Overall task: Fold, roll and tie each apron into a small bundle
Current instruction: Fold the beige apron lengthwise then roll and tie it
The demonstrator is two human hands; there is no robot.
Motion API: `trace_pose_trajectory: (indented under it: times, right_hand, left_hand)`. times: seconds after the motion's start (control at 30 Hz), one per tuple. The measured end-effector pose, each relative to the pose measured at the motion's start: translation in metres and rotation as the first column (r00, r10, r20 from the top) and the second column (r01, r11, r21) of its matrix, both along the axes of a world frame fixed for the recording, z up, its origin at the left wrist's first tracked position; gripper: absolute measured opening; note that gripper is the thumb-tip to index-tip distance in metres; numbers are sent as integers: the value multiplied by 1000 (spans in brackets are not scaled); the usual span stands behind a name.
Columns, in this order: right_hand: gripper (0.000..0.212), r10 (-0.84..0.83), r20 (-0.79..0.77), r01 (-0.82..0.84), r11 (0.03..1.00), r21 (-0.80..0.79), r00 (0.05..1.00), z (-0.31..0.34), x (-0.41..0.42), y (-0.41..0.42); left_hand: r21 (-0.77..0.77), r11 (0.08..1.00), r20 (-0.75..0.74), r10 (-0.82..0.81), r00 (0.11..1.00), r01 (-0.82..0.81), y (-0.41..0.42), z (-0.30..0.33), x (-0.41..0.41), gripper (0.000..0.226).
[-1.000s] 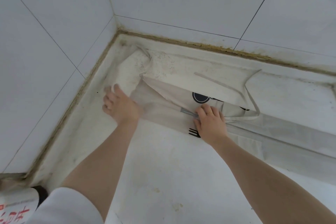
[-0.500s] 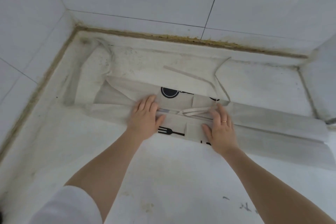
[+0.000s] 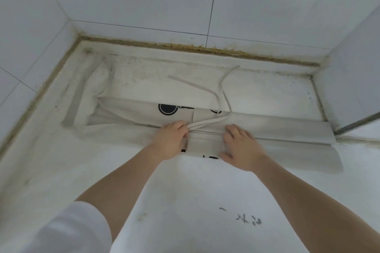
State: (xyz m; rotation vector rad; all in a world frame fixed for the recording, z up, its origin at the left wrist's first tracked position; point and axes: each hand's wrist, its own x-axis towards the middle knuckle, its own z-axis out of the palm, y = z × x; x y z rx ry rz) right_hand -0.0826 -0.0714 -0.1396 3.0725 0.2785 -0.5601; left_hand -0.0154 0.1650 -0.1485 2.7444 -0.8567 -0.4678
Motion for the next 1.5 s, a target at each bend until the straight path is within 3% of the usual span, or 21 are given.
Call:
trace_pose_trajectory:
  times: [0.13,0.27,0.43,0.53,0.6,0.77,0.87,1.03,1.17,1.27,1.4,1.5]
  right_hand:
    - [74,103,-108,-111,991,-74,989,8,-3,-5]
    - [54,150,-79,-159,980,-119,985,13,-5,-4]
    - [38,23,-36,-26,996,-89,999,22,4,3]
    - [24,-131,-22,131,991,-1,991,37,16,0]
    - [22,-140,-22,141,990,8,990,43,24,-4]
    - [31,-198,-109,200,980,12,974,38,44,-10]
    - [38,-177,-158,180,984,2,971,27,56,-12]
    - [39,-220,-108,220,975,-12,969,17,66,-11]
    - [30,-289,-81,295,952,86,954,10,71,-9]
    - [39,-364,-60,369,924,104,929,8,81,2]
    - [49,-622,-108,631,755,179,775,5,101,22]
    - [32,-764,-162,776,582,246,624,4,112,28]
  left_hand:
    - [3,1000,65,-15,998,15,-4,5,-8,78]
    - [168,982,26,-87,996,82,-5,11,-15,98]
    - [252,961,-53,-106,993,116,-9,20,-8,61]
    - [212,977,-146,0,989,31,-10,31,11,40]
    - [267,963,-218,77,973,-16,-9,40,24,27]
    - [394,919,-284,117,952,4,-11,68,52,22]
    - [377,925,-245,140,959,-39,-13,61,63,31]
    - [282,956,29,74,997,-79,-7,21,67,35]
    - [167,973,112,141,984,-159,-6,1,69,29]
    - [151,963,167,200,966,-225,-9,-12,66,28]
    - [-34,948,203,316,927,-316,-14,-21,57,39]
    - [-126,911,188,411,892,-393,-23,-23,52,51]
